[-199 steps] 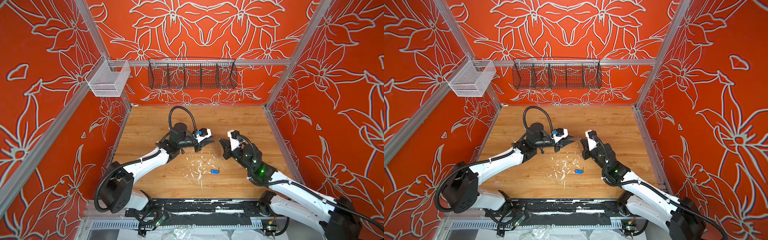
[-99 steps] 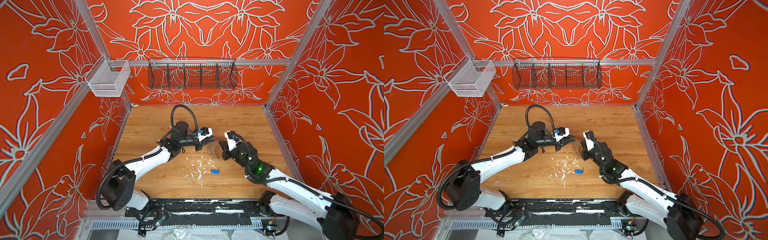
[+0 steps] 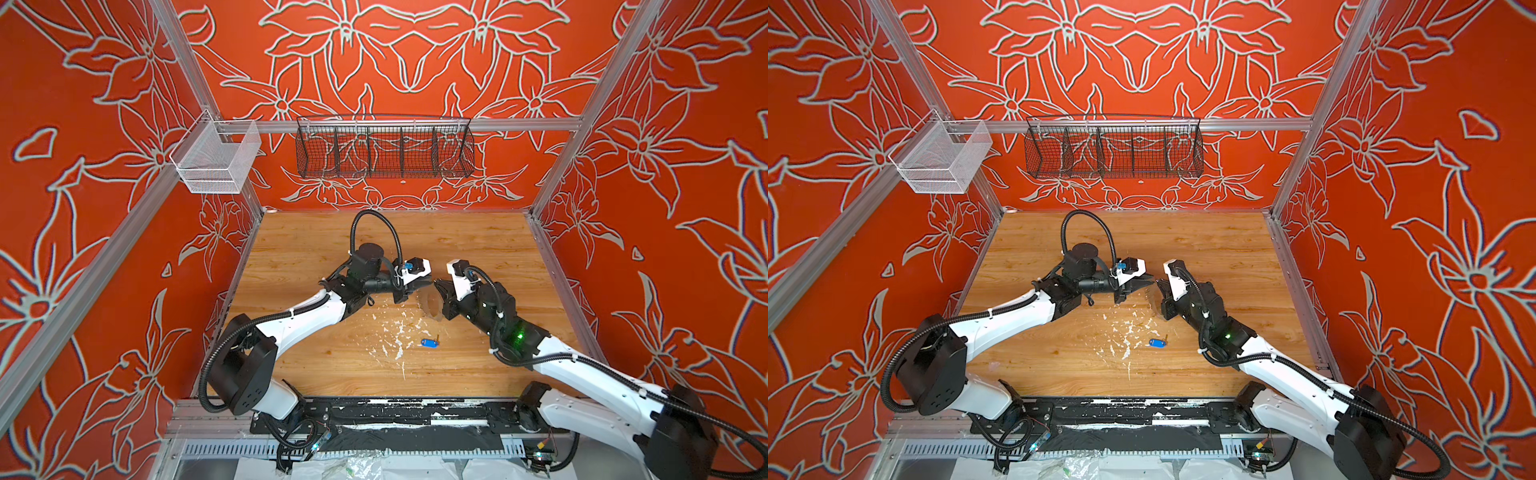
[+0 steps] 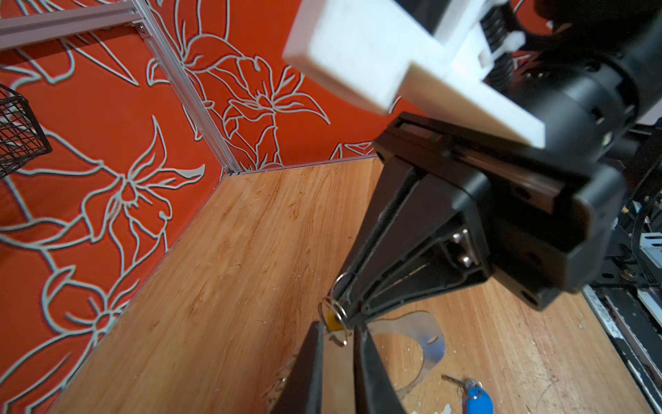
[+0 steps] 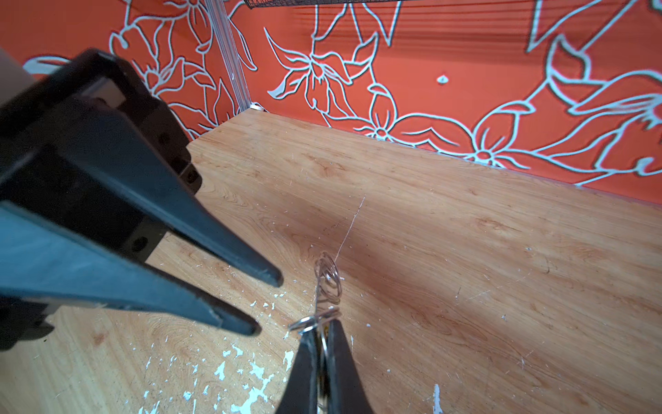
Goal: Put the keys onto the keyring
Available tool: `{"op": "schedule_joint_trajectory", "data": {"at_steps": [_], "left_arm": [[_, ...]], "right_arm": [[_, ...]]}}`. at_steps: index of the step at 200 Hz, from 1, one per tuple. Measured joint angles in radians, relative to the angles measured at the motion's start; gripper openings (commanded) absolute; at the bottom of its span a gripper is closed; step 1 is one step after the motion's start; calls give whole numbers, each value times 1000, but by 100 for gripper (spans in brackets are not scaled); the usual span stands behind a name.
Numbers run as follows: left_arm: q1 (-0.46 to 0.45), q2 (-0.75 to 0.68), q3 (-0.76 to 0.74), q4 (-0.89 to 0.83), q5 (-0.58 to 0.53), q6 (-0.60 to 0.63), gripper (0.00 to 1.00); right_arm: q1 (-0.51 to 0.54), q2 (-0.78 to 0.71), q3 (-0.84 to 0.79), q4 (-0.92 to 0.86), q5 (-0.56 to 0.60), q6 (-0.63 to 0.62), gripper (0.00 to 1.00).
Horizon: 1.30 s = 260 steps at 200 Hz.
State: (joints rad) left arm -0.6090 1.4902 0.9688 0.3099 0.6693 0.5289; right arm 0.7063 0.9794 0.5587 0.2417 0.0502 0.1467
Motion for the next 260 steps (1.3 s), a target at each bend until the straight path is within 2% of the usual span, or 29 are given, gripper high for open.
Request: {"op": "schedule_joint_trajectory", "data": {"at_steps": [119, 217, 260], "left_arm": [[-7, 19, 32, -43, -14, 19, 10], [-8, 20, 39, -58, -14, 25, 12], [-8, 27, 41, -63, -18, 26, 15]], "right_arm": [[0, -2, 0, 13, -49, 0, 0], [0, -4, 0, 17, -56, 1, 0], [0, -4, 0, 19, -59, 4, 0]]}}
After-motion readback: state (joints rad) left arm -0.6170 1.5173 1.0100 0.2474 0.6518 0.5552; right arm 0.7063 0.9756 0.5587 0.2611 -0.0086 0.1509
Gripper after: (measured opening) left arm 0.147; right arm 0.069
